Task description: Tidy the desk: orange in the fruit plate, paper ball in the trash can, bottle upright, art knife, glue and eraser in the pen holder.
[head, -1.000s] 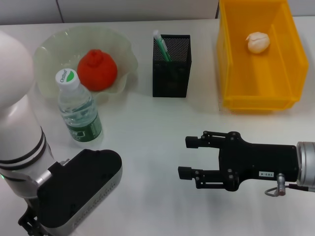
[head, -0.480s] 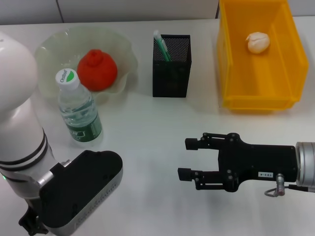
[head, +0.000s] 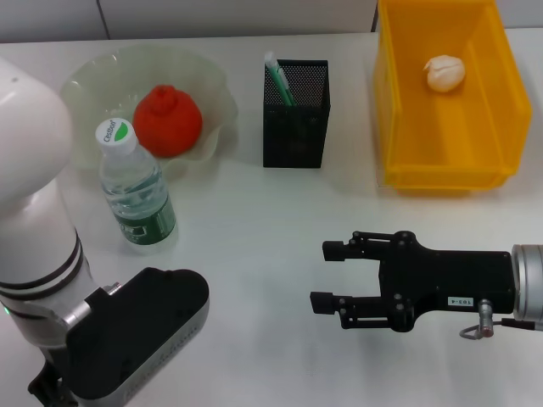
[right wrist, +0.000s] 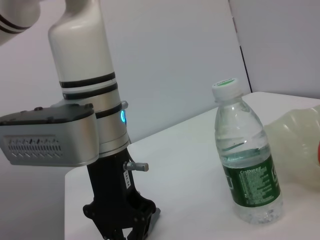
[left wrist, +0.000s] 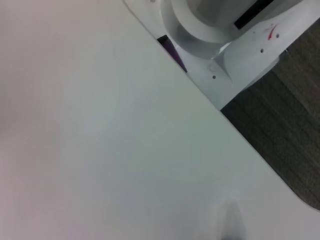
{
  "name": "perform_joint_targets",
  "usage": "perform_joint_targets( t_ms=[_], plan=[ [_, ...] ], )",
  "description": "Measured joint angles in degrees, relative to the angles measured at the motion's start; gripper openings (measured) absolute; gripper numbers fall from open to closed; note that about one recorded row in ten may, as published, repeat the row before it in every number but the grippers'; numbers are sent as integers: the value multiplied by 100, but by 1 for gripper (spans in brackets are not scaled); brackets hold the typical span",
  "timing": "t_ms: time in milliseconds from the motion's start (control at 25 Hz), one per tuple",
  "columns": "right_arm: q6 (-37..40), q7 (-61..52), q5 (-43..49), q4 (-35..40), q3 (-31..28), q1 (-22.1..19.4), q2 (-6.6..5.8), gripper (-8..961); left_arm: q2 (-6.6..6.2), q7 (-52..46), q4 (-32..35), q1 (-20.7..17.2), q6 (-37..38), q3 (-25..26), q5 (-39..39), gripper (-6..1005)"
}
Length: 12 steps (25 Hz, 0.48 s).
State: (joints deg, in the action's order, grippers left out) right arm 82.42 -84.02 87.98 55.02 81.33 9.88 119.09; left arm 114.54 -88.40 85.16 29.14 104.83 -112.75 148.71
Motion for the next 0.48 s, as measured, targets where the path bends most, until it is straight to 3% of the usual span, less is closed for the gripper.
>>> perform_joint_targets(
  t_ms=[480],
  plan=[
    [3,-77,0,5,-34,-3,0,745,-25,210,3,-17,-13,47,4,151]
  ],
)
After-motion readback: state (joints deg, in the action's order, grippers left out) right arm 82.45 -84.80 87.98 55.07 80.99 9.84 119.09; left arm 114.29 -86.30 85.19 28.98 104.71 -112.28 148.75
